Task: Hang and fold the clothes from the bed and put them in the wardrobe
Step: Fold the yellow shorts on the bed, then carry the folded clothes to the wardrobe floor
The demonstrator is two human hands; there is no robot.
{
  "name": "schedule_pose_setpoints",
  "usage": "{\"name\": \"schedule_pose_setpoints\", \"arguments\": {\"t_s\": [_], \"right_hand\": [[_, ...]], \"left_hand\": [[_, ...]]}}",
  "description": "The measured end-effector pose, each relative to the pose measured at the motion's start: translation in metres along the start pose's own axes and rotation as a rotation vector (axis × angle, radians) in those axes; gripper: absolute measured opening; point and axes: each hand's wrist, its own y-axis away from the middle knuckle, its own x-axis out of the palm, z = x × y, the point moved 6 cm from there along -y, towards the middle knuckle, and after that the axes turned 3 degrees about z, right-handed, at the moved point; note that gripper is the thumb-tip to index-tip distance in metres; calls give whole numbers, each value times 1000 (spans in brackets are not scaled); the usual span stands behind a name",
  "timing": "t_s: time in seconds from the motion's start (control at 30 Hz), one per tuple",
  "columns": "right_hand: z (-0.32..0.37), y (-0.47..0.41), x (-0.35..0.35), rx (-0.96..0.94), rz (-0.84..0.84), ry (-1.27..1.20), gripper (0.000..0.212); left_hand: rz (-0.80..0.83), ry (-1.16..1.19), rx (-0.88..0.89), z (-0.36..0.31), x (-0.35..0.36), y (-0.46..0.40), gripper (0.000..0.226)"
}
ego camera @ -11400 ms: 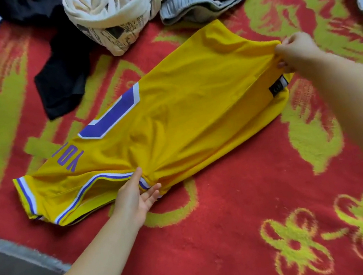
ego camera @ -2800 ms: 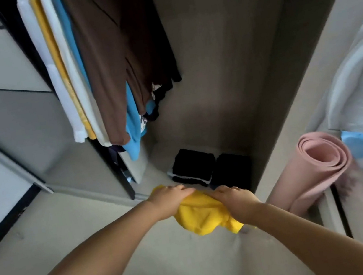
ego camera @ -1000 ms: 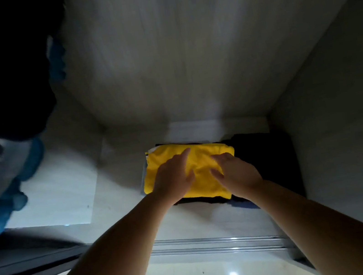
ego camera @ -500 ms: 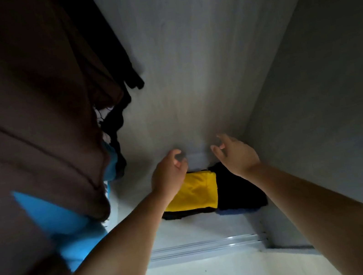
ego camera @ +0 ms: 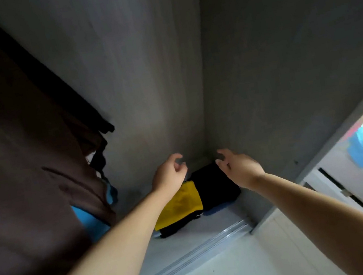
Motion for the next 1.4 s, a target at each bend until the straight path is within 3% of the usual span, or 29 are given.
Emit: {"name": "schedule_pose_setpoints", "arguments": {"t_s": [0.2, 0.4, 0.87, 1.07, 1.4], "right_hand": [[-78, 83, -36, 170, -76, 24, 45], [-183, 191, -73, 338, -86, 54, 38], [-442, 469, -144, 803, -80, -113, 35], [-507, 507, -154, 899, -122, -241, 35], [-651, 526, -228, 1148, -215, -351, 45]], "left_hand": [[143, 11, 79, -88, 80, 21, 23], [513, -127, 237, -166, 192, 69, 17], [877, -186, 514, -415, 419, 215, 18], [993, -239, 632, -488, 492, 222, 20], [1122, -321, 765, -633, 615, 159, 31]]}}
